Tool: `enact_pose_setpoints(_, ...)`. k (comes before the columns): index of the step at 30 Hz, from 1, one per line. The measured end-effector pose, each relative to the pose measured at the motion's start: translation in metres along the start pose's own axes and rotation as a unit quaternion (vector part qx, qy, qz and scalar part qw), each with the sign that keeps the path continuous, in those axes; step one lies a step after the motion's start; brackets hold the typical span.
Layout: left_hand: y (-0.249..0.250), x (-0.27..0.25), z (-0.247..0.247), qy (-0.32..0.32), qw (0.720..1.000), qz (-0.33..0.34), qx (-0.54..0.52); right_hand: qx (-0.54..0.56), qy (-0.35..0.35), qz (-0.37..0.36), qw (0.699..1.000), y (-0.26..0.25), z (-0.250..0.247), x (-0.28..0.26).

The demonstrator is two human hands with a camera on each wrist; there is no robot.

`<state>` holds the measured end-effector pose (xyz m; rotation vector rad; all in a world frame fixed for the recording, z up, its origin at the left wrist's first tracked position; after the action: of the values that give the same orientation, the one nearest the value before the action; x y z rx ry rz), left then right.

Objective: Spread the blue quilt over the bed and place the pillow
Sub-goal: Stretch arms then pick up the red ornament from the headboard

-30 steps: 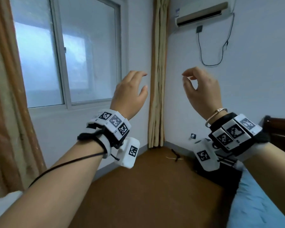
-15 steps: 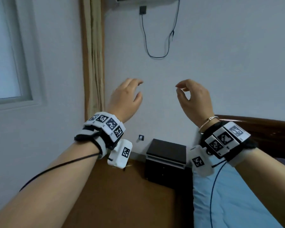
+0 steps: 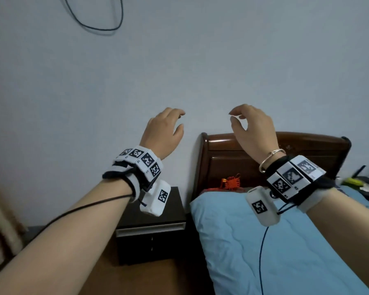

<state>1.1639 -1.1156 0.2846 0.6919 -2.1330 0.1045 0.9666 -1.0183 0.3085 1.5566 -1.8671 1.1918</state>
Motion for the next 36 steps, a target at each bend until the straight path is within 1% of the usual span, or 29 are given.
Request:
enact_pose_setpoints(3,-0.040,0.054,0.077,-0.015,0.999,0.029,-0.031,-0.036,0.008,0.028,0.999,0.057,0.048,0.044)
enact_pose_setpoints(6,-0.078,0.108,0.155,-0.028,0.997,0.046,-0.046,-0.064,0.013,0.040,0.997,0.117,0.099,0.092)
enact_pose_setpoints(11,-0.139,0.201,0.281,-0.055,0.994,0.052,-0.080,-0.122,0.002,0.076,0.990,0.214,0.189,0.170)
enact_pose_setpoints(13,-0.159,0.228,0.331,-0.070,0.991,0.050,-0.103,-0.143,-0.015,0.093,0.985,0.248,0.224,0.197)
enact_pose_setpoints(16,-0.186,0.267,0.410,-0.111,0.985,0.051,-0.126,-0.165,-0.030,0.119,0.979,0.297,0.274,0.232)
enact_pose_setpoints(19,-0.205,0.303,0.486,-0.143,0.978,0.063,-0.142,-0.183,-0.045,0.164,0.968,0.352,0.323,0.257)
enact_pose_setpoints(22,-0.220,0.328,0.574,-0.187,0.965,0.084,-0.163,-0.204,-0.056,0.215,0.953,0.414,0.372,0.263)
enact_pose_setpoints(24,-0.229,0.337,0.639,-0.229,0.952,0.098,-0.180,-0.215,-0.068,0.258,0.939,0.458,0.403,0.257)
enact_pose_setpoints(27,-0.237,0.336,0.725,-0.302,0.930,0.095,-0.186,-0.223,-0.105,0.323,0.914,0.515,0.446,0.241)
enact_pose_setpoints(32,-0.248,0.313,0.833,-0.382,0.904,0.093,-0.168,-0.190,-0.142,0.425,0.874,0.594,0.509,0.208)
enact_pose_setpoints(36,-0.258,0.276,0.906,-0.433,0.886,0.087,-0.143,-0.144,-0.180,0.481,0.846,0.646,0.563,0.168)
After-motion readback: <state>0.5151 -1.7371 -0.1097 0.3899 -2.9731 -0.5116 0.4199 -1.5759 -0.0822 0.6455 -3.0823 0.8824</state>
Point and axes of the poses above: each hand's wrist, its own x-axis towards the middle knuckle, its own z-axis out of the palm, y = z × x, the point moved 1 cm from there along x, towards the middle knuckle, and after that the axes turned 8 degrees about z, right-handed, at the moved point
